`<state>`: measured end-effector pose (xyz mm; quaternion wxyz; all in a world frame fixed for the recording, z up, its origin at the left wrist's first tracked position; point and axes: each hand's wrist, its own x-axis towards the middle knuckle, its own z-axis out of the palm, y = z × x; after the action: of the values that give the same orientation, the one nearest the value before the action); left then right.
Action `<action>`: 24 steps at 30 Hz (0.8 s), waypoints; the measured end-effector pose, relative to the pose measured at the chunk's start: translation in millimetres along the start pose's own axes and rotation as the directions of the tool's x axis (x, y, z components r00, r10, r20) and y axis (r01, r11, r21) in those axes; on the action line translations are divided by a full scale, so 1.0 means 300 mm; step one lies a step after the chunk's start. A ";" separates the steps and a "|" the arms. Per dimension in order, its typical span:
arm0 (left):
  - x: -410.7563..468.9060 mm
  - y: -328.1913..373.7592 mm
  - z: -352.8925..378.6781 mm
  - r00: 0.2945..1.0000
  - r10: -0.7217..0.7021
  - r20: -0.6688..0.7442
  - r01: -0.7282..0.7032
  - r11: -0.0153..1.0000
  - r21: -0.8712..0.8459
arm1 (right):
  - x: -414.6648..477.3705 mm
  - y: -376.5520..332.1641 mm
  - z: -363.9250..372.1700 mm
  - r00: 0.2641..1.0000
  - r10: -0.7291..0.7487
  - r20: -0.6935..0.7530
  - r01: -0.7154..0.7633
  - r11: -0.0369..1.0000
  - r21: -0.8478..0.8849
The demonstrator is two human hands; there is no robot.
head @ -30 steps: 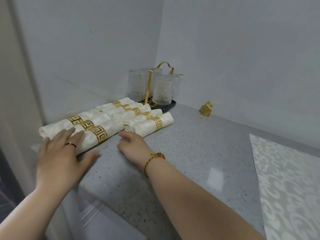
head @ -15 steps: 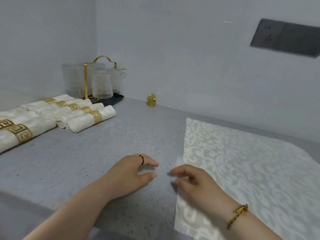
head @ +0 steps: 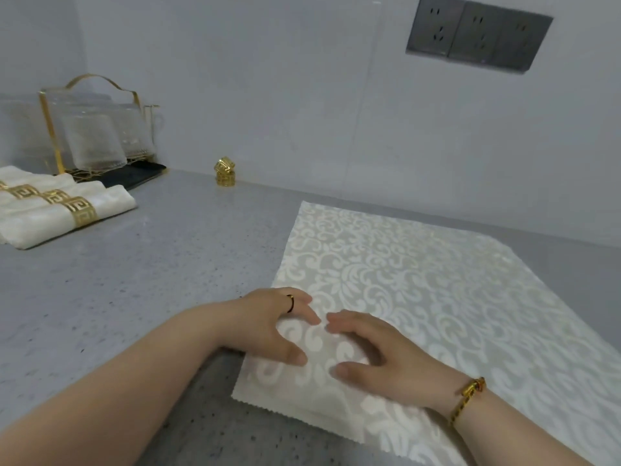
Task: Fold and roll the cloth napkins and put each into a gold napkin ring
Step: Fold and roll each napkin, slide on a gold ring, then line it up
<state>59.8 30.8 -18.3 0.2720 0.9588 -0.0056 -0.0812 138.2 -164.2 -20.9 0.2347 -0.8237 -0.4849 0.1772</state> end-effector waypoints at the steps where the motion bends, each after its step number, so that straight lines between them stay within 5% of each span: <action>1: 0.004 -0.003 0.002 0.999 0.007 -0.032 -0.007 1.000 0.005 | 0.008 0.005 -0.001 1.000 -0.012 -0.015 0.011 1.000 -0.018; 4: -0.011 -0.018 0.010 0.999 0.021 -0.040 -0.021 1.000 0.007 | 0.019 0.019 -0.003 0.999 -0.033 -0.027 0.033 0.999 -0.018; 11: -0.040 -0.102 0.047 0.980 0.061 0.190 -0.078 0.993 0.086 | 0.007 0.022 -0.004 0.995 -0.090 -0.033 0.089 0.995 -0.040; 20: -0.075 -0.022 0.020 0.989 0.042 -0.141 -0.075 0.967 -0.242 | 0.005 0.029 0.007 0.991 -0.100 -0.085 0.098 0.995 -0.025; 24: -0.067 -0.043 0.003 0.993 0.013 -0.113 -0.051 0.939 -0.341 | 0.000 0.029 0.008 0.992 -0.086 -0.096 0.090 0.996 0.028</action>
<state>39.4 42.3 -22.7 0.4360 0.8996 0.0081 -0.0239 143.2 -167.2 -27.9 0.2781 -0.8051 -0.5062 0.1353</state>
